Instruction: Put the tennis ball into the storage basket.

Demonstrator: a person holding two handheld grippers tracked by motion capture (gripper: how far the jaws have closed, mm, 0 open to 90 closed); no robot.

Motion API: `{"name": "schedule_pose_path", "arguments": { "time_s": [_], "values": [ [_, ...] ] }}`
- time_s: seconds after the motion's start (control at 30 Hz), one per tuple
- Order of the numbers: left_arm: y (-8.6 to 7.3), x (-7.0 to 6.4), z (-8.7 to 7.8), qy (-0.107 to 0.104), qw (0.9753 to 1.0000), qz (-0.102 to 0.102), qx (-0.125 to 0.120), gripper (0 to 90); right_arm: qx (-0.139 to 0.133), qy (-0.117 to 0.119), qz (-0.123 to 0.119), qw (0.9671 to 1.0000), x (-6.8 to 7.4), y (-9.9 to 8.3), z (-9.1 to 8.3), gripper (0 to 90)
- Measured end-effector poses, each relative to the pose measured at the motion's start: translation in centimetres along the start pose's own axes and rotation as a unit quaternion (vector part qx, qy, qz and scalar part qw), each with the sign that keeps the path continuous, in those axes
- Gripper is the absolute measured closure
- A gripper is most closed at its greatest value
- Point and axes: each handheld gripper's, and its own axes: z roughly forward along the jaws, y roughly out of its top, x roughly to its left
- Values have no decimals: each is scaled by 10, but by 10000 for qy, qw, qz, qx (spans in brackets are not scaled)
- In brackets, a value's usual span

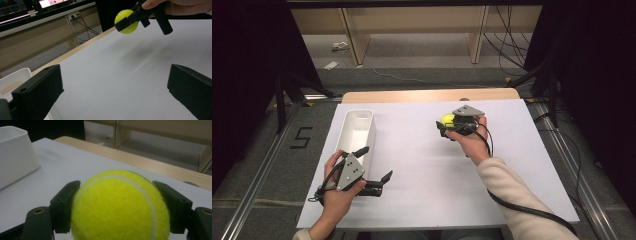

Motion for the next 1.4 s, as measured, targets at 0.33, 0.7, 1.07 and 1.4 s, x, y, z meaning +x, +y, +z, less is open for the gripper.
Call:
{"name": "schedule_pose_path", "arguments": {
  "time_s": [0.33, 0.7, 1.07, 1.4],
  "values": [
    [-1, 0, 0, -5, 10000, -13, -3, 0, -26, 39, -18, 10000, 5, 1, 0, 263],
    [-1, 0, 1, -23, 10000, -14, 4, 0, -64, 102, -46, 9999, 10, 3, -1, 263],
    [-1, 0, 0, -25, 10000, -17, 6, 0, -67, 162, -70, 9998, 15, 5, -1, 263],
    [-1, 0, 1, -39, 10000, -21, 0, 0, -72, 225, -82, 9997, 19, 6, -1, 263]
  ]
}}
